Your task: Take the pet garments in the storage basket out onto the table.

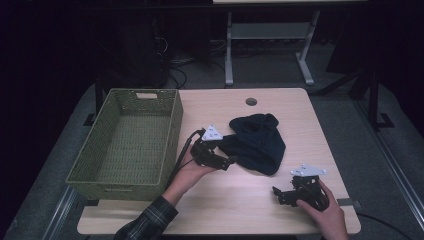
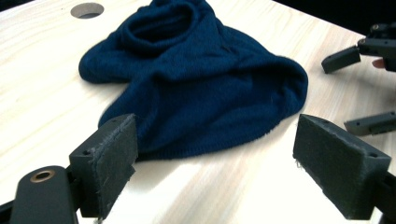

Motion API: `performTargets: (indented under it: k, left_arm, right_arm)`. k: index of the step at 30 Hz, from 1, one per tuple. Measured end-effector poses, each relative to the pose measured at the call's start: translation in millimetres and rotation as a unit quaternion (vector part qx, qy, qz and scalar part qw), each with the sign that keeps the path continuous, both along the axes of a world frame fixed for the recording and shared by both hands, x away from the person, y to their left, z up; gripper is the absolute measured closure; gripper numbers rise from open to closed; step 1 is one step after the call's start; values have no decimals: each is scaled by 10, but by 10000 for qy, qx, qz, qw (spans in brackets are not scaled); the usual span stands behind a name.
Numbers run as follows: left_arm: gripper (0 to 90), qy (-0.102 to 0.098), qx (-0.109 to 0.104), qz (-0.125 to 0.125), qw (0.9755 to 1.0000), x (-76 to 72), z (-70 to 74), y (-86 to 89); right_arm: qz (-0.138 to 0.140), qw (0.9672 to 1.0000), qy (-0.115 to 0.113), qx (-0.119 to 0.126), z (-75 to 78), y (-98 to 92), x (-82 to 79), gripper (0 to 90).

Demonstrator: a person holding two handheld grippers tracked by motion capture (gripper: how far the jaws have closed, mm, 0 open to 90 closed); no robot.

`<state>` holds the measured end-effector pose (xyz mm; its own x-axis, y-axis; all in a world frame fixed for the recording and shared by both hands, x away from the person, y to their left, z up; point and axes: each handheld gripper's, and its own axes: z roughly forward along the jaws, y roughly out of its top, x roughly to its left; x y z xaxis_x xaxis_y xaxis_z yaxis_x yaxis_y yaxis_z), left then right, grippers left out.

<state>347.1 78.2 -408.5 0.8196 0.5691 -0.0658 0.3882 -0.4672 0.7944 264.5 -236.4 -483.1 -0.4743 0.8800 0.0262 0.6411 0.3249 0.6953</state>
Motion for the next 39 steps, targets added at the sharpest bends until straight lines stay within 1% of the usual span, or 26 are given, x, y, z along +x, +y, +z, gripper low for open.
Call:
performTargets:
  k: [2, 5, 11, 18, 20, 21, 23, 25, 29, 30, 31, 39]
  left_arm:
    - [134, -39, 20, 30, 10000, -45, -33, 22]
    - [134, -26, 85, 69, 9999, -95, -88, 50]
    - [134, 71, 199, 124, 9997, -191, -220, 126]
    - [134, 124, 335, 228, 9991, -274, -387, 210]
    - [134, 154, 391, 275, 9987, -287, -438, 226]
    - [134, 142, 458, 292, 9984, -295, -471, 237]
    - [133, 171, 490, 331, 9981, -308, -525, 243]
    - [133, 149, 581, 349, 9976, -326, -577, 236]
    - [130, 206, 732, 275, 9967, -352, -674, 192]
    - [130, 123, 712, 262, 9970, -367, -687, 185]
    - [129, 88, 664, 209, 9975, -383, -699, 181]
    - [129, 90, 666, 239, 9974, -398, -698, 201]
  right_arm:
    - [1, 10000, -3, -2, 0, 0, 0, 0]
    - [-1, 10000, 0, -2, 0, 0, 0, 0]
    - [-3, 10000, 0, 0, 0, 1, 0, 0]
    - [-3, 10000, 1, 0, 0, 1, 0, 0]
    - [-3, 10000, 0, 0, 0, 0, 0, 0]
    - [-3, 10000, 1, 0, 0, 1, 0, 0]
    - [-2, 10000, -1, -1, 0, 0, 0, 0]
    - [-2, 10000, 0, -1, 0, 1, 0, 0]
    - [-4, 10000, 2, 0, 0, 1, 0, 0]
    - [-3, 10000, 1, -1, 0, 1, 0, 0]
    - [-3, 10000, 0, -1, 0, 1, 0, 0]
    - [-2, 10000, -1, -1, 0, 1, 0, 0]
